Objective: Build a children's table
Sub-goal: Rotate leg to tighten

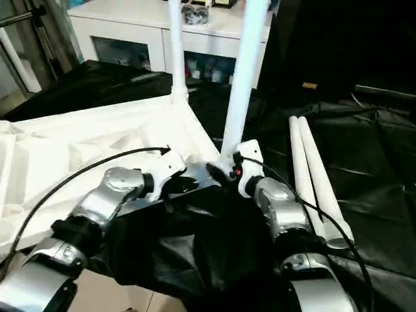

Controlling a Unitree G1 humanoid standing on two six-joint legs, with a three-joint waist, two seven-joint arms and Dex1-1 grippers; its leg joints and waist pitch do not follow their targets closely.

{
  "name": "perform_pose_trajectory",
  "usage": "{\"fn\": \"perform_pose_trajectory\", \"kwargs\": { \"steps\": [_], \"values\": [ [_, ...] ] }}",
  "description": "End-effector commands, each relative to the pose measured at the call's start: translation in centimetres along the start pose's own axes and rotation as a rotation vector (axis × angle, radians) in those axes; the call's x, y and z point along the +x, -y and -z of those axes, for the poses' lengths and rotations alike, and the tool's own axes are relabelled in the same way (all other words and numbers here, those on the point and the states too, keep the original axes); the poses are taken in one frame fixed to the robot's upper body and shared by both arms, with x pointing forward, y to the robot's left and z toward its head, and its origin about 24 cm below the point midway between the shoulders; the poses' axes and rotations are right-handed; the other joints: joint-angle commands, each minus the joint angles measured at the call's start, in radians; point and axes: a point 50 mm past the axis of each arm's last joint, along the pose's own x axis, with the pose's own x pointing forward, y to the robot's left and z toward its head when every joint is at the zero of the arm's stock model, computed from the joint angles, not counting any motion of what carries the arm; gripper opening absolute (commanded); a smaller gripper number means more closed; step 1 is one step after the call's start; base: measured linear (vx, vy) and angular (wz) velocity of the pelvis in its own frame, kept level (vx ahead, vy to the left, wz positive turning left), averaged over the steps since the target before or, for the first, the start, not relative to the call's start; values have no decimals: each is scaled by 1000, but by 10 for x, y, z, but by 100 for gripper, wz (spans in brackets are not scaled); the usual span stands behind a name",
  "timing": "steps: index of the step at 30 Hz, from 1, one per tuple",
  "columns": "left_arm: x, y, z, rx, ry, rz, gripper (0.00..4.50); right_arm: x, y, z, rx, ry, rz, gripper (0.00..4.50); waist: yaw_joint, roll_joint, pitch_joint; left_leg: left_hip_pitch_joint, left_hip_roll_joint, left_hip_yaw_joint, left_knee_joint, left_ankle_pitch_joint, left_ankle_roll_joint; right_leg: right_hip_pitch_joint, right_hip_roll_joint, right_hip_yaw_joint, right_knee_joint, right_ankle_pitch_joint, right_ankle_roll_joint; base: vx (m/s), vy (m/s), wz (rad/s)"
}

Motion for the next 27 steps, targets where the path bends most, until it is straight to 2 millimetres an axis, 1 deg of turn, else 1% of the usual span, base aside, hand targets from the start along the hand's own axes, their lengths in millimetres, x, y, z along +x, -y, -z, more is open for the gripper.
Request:
{"fn": "perform_pose_trajectory", "kwargs": {
  "steps": [1, 3, 5, 6, 7, 8, 9, 10, 11, 12, 14, 15, 16, 17, 19, 20, 22, 24, 25, 26, 27],
  "values": [
    [9, 16, -13, 50, 74, 133, 0, 10, -25, 2, -28, -18, -203, 388, 1, -8, -53, -11, 24, -3, -58, -196, 61, 44, -80, 52, -88, -245, -176, 0, 0, 0],
    [2, 16, -9, 68, 64, 185, 0, 2, -23, 0, -48, -18, -285, 388, 4, -7, -58, -12, 25, -3, -54, -164, 72, 49, -80, 50, -80, -186, -195, 0, 0, 0],
    [-5, 16, -5, 88, 57, 227, 0, -5, -23, -1, -70, -27, -360, 388, 8, -6, -66, -19, 27, -1, -46, -88, 97, 53, -75, 48, -59, -29, -226, 0, 0, 0],
    [-6, 16, -5, 90, 56, 235, 0, -6, -23, -1, -73, -30, -372, 388, 9, -4, -67, -21, 28, -1, -44, -72, 104, 52, -74, 47, -54, 5, -234, 0, 0, 0],
    [-7, 16, -4, 91, 55, 238, 0, -6, -23, -1, -75, -31, -378, 388, 8, -5, -65, -22, 27, 1, -43, -70, 112, 49, -72, 45, -54, 32, -246, 0, 0, 0],
    [-13, 15, -1, 100, 47, 269, 0, -11, -25, -1, -90, -43, -439, 388, 8, -8, -64, -22, 26, 2, -43, -83, 114, 51, -73, 43, -55, 21, -251, 0, 0, 0],
    [-16, 15, 0, 100, 42, 282, 0, -13, -26, 0, -91, -51, -466, 388, 9, -8, -64, -21, 27, 1, -43, -89, 114, 52, -74, 43, -55, 12, -252, 0, 0, 0],
    [-18, 14, 2, 100, 34, 294, 0, -16, -27, 0, -88, -60, -496, 373, 8, -7, -61, -22, 27, 2, -45, -106, 112, 50, -74, 43, -59, -19, -249, 0, 0, 0],
    [-20, 14, 3, 99, 30, 303, 0, -17, -27, 1, -85, -65, -516, 363, 9, -7, -59, -21, 27, 2, -46, -126, 105, 50, -76, 43, -65, -66, -238, 0, 0, 0],
    [-22, 13, 3, 102, 27, 313, 0, -19, -28, 1, -84, -71, -537, 363, 9, -9, -58, -21, 29, 2, -47, -133, 101, 50, -77, 44, -66, -86, -233, 0, 0, 0],
    [-27, 13, 6, 104, 18, 333, 0, -21, -30, 2, -87, -83, -569, 344, 11, -7, -57, -18, 29, 2, -49, -147, 89, 46, -78, 45, -70, -130, -224, 0, 0, 0],
    [-29, 12, 7, 104, 12, 342, 0, -22, -30, 3, -88, -88, -581, 344, 12, -7, -56, -17, 29, 2, -50, -155, 82, 45, -78, 45, -72, -155, -218, 0, 0, 0],
    [-31, 12, 8, 99, 6, 353, 0, -23, -32, 4, -80, -95, -600, 333, 12, -7, -56, -17, 29, 1, -50, -155, 76, 45, -78, 46, -73, -166, -211, 0, 0, 0],
    [-32, 12, 9, 96, 2, 362, 0, -24, -33, 4, -76, -100, -613, 324, 13, -10, -55, -17, 30, 1, -51, -152, 75, 45, -77, 46, -72, -171, -208, 0, 0, 0],
    [-34, 11, 10, 94, 1, 370, 0, -24, -34, 5, -70, -104, -625, 309, 13, -8, -56, -15, 31, 1, -51, -149, 73, 44, -79, 46, -72, -168, -211, 0, 0, 0],
    [-34, 11, 10, 94, 2, 370, 0, -24, -34, 5, -65, -105, -631, 301, 14, -8, -57, -15, 31, 1, -50, -141, 71, 44, -77, 47, -70, -151, -214, 0, 0, 0],
    [-33, 10, 9, 93, 5, 341, 0, -23, -36, 6, -60, -107, -631, 288, 15, -9, -58, -16, 30, 1, -50, -134, 71, 45, -78, 47, -68, -133, -218, 0, 0, 0],
    [-30, 8, 8, 92, 9, 302, 0, -21, -37, 7, -70, -108, -609, 286, 15, -10, -58, -18, 29, 2, -49, -129, 71, 46, -78, 47, -67, -127, -217, 0, 0, 0],
    [-29, 8, 8, 91, 11, 290, 0, -21, -37, 8, -74, -108, -599, 283, 16, -11, -57, -17, 28, 2, -49, -129, 70, 46, -78, 46, -68, -131, -216, 0, 0, 0],
    [-27, 7, 8, 87, 12, 275, 0, -20, -37, 9, -76, -108, -589, 282, 16, -10, -53, -17, 27, 2, -51, -146, 66, 43, -79, 46, -75, -179, -204, 0, 0, 0],
    [-26, 6, 7, 81, 13, 256, 0, -19, -37, 9, -71, -109, -577, 281, 16, -11, -54, -16, 27, 2, -50, -153, 62, 44, -79, 46, -77, -198, -198, 0, 0, 0]
  ]
}}
